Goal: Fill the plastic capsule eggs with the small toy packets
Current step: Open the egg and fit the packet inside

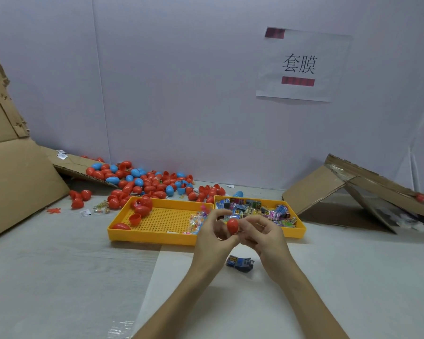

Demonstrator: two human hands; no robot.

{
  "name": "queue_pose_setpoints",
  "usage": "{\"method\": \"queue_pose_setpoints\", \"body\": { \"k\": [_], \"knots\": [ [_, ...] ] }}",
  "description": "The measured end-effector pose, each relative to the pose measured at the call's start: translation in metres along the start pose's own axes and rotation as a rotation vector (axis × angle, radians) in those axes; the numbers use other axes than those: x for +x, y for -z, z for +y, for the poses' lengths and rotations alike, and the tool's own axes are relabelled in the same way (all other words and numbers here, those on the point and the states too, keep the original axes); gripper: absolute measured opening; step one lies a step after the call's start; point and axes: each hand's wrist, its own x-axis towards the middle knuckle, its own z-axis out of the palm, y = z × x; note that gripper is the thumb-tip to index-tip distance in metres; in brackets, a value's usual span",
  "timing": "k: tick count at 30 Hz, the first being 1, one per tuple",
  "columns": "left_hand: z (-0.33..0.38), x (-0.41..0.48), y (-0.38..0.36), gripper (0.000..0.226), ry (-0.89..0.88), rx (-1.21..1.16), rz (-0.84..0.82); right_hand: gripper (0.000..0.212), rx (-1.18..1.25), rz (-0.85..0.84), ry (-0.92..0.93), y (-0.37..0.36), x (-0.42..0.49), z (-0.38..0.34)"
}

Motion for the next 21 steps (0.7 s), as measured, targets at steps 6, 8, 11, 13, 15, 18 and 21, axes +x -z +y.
{"method": "queue_pose_setpoints", "body": {
  "k": [6,8,11,13,15,18,21],
  "knots": [
    [-0.005,-0.007,0.0,0.029,-0.162,0.491,-0.243,0.026,0.49,0.235,-0.137,0.023,0.008,-0.011],
    [-0.005,-0.009,0.001,0.023,-0.237,0.712,-0.416,0.028,0.584,0.196,-0.257,0.028,0.011,-0.014],
    [-0.005,-0.008,0.002,0.032,-0.171,0.802,-0.592,0.023,0.501,0.114,-0.464,0.029,0.022,-0.024],
    [-0.006,-0.005,0.002,0.035,-0.135,0.772,-0.635,0.025,0.469,0.135,-0.431,0.038,0.042,-0.045],
    [-0.006,-0.004,0.002,0.041,-0.101,0.749,-0.663,0.03,0.541,0.256,-0.275,0.058,0.071,-0.08],
    [-0.007,-0.004,0.001,0.045,-0.08,0.724,-0.62,0.032,0.671,0.491,-0.107,0.099,0.107,-0.131],
    [-0.01,-0.005,0.002,0.046,-0.075,0.665,-0.528,0.044,0.803,0.588,-0.076,0.117,0.115,-0.138]
  ]
}}
